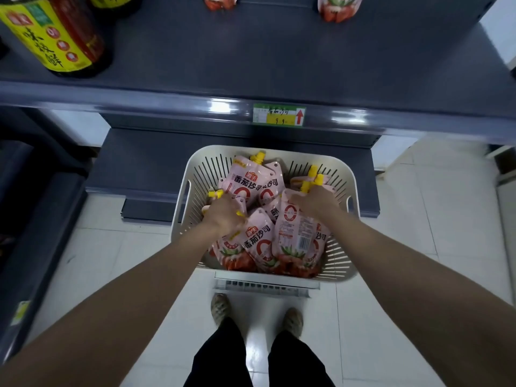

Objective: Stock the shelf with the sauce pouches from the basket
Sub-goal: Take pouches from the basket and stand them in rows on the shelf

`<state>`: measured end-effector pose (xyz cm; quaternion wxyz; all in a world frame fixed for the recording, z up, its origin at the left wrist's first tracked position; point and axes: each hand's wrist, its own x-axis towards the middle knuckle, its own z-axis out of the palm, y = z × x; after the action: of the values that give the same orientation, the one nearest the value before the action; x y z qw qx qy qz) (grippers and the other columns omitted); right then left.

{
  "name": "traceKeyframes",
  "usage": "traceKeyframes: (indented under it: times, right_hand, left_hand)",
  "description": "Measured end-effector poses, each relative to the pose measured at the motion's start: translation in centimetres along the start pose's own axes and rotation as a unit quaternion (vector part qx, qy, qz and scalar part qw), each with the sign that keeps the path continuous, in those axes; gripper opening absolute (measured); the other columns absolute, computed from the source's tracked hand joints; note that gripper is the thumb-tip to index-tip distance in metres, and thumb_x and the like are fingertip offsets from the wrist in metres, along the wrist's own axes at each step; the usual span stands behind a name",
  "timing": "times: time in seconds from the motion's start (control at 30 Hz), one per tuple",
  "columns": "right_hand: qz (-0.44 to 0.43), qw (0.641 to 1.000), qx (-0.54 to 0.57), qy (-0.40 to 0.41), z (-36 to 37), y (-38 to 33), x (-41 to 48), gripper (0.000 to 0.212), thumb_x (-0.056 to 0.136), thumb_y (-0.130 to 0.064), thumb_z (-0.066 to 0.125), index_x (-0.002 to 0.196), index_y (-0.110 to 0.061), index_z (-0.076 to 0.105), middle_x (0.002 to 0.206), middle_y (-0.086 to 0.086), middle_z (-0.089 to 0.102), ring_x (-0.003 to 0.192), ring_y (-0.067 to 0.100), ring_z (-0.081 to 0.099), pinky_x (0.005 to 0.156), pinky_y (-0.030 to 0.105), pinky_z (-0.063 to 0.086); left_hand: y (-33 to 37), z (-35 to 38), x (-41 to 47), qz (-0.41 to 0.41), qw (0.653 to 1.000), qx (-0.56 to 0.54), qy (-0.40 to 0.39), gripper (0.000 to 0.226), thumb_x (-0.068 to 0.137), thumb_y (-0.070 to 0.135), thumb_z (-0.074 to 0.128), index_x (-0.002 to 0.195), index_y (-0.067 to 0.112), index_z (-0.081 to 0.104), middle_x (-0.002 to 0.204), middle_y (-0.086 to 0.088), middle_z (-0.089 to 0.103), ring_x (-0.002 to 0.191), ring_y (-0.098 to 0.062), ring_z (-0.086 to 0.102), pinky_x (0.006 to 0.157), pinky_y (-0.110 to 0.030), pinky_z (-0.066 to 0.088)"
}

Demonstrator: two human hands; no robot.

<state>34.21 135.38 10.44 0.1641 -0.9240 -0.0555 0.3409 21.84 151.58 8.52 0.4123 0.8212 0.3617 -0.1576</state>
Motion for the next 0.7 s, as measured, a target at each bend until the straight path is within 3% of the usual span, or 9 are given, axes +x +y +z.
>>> traceKeyframes:
  times: [0.1,0.17,0.3,0.43,0.53,0.63,0.7]
  right_hand:
    - [0.018,0.997,0.078,-0.004,0.2,-0.4,0.3,0.051,0.083,-0.057,0.056,0.081,-0.006,0.058,0.079,0.010,0.067,0.082,0.028,0.067,0.088,0.042,0.055]
    - [0.031,0.991,0.130,0.001,0.3,-0.6,0.2,0.043,0.083,-0.050,0.062,0.071,-0.009,0.054,0.065,0.006,0.062,0.070,0.025,0.065,0.086,0.043,0.057]
    - [0.019,0.990,0.132,0.051,0.8,-0.7,0.1,0.047,0.079,-0.051,0.064,0.095,-0.007,0.063,0.088,0.010,0.068,0.090,0.029,0.067,0.085,0.041,0.056]
    - [0.008,0.995,0.086,0.058,0.7,-1.1,-1.0,0.058,0.078,-0.066,0.054,0.092,-0.010,0.059,0.078,0.004,0.063,0.078,0.023,0.059,0.073,0.032,0.051]
    - [0.010,0.998,0.042,0.045,0.4,-1.8,-1.9,0.075,0.075,-0.078,0.044,0.091,-0.005,0.059,0.081,0.008,0.066,0.074,0.023,0.060,0.073,0.032,0.052]
    - [-0.009,0.999,-0.001,0.034,0.0,-1.6,-2.7,0.063,0.079,-0.068,0.051,0.086,-0.006,0.057,0.087,0.010,0.067,0.073,0.023,0.059,0.070,0.031,0.050]
    - [-0.014,1.000,0.014,0.020,-0.5,-1.6,-3.1,0.048,0.080,-0.055,0.059,0.083,-0.006,0.057,0.091,0.012,0.069,0.079,0.026,0.065,0.075,0.033,0.056]
  left_hand:
    - [-0.7,-0.1,0.2,-0.043,0.996,-0.072,-0.042,0.040,0.072,0.000,0.070,0.110,0.009,0.065,0.117,-0.010,0.063,0.102,-0.026,0.061,0.074,-0.025,0.050]
    - [-1.1,0.1,0.3,-0.059,0.993,-0.080,-0.056,0.044,0.073,-0.003,0.069,0.115,0.008,0.061,0.117,-0.007,0.061,0.104,-0.024,0.058,0.078,-0.026,0.045]
    - [-1.3,0.7,0.3,-0.085,0.993,-0.055,-0.061,0.040,0.075,0.006,0.070,0.113,0.007,0.058,0.117,-0.015,0.064,0.108,-0.031,0.062,0.090,-0.036,0.052]
    - [-1.0,0.7,-0.1,-0.059,0.997,0.023,-0.051,0.062,0.067,0.020,0.081,0.117,0.013,0.045,0.097,-0.005,0.062,0.103,-0.023,0.061,0.084,-0.027,0.047]
    - [-0.7,0.9,-0.7,-0.040,0.997,0.042,-0.060,0.039,0.069,0.021,0.080,0.092,0.017,0.049,0.088,0.002,0.058,0.098,-0.017,0.059,0.073,-0.022,0.044]
    - [-0.8,1.6,-1.0,-0.046,0.997,-0.005,-0.063,0.020,0.074,0.010,0.077,0.085,0.009,0.060,0.086,-0.002,0.064,0.084,-0.018,0.063,0.068,-0.020,0.052]
    - [-0.4,1.8,-1.5,-0.039,0.998,-0.018,-0.056,0.012,0.077,0.006,0.072,0.086,0.004,0.064,0.091,-0.011,0.069,0.087,-0.022,0.067,0.078,-0.026,0.057]
